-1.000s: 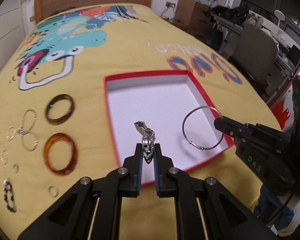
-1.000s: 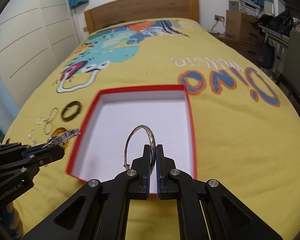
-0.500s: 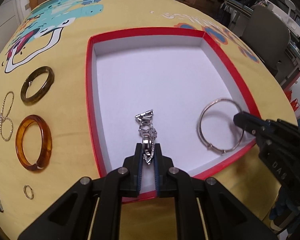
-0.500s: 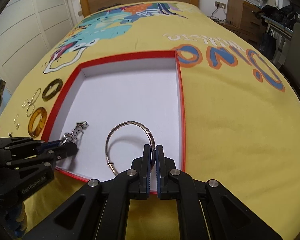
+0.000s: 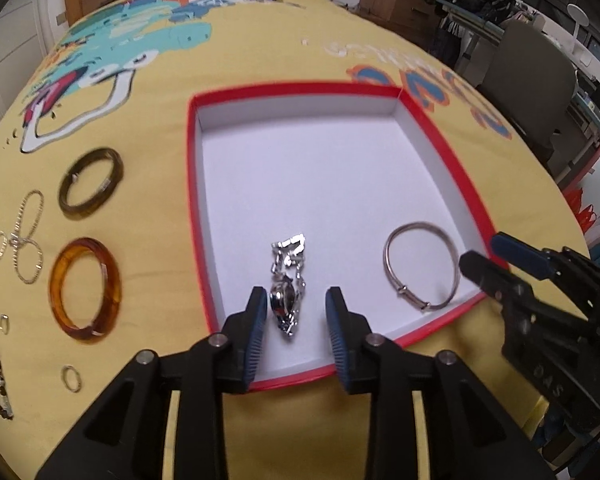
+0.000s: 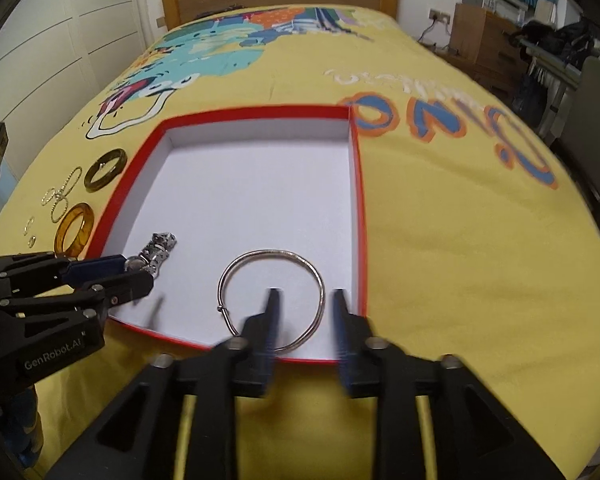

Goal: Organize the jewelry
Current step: 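Withdraw both tools from the box back toward the jewelry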

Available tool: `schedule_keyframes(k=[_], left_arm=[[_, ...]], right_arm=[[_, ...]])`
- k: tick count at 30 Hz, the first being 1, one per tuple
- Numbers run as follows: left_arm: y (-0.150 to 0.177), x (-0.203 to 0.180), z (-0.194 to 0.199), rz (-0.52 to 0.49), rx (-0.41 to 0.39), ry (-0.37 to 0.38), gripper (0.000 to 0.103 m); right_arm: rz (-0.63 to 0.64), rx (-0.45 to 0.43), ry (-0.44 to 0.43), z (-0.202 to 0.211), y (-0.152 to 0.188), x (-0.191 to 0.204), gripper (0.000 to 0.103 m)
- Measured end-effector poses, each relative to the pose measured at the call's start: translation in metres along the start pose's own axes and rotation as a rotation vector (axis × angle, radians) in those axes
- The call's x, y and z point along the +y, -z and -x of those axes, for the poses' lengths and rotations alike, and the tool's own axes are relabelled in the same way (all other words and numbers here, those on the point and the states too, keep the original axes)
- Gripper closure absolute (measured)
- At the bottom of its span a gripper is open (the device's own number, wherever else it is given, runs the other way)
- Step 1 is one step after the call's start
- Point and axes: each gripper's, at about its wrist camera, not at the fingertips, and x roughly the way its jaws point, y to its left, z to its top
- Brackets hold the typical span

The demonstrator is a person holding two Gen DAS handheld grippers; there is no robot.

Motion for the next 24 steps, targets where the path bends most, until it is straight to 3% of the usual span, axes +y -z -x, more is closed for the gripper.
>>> schedule_keyframes(k=[8, 17, 24], left_arm=[[0.001, 0.003, 0.053, 0.003, -0.093, -0.023, 0.074], [0.032, 0.028, 0.127, 0.041, -0.157, -0.112, 0.071], [0.077, 0.07, 0.194, 0.096, -0.256, -0.203, 0.071]], right_arm=[[-0.017, -0.068, 0.01, 0.045, -0.005, 0.0, 0.061], [-0.079, -0.182, -0.068, 0.113, -0.004, 0.015, 0.06], [-0.075, -0.254, -0.138, 0.156, 0.002, 0.038, 0.046]])
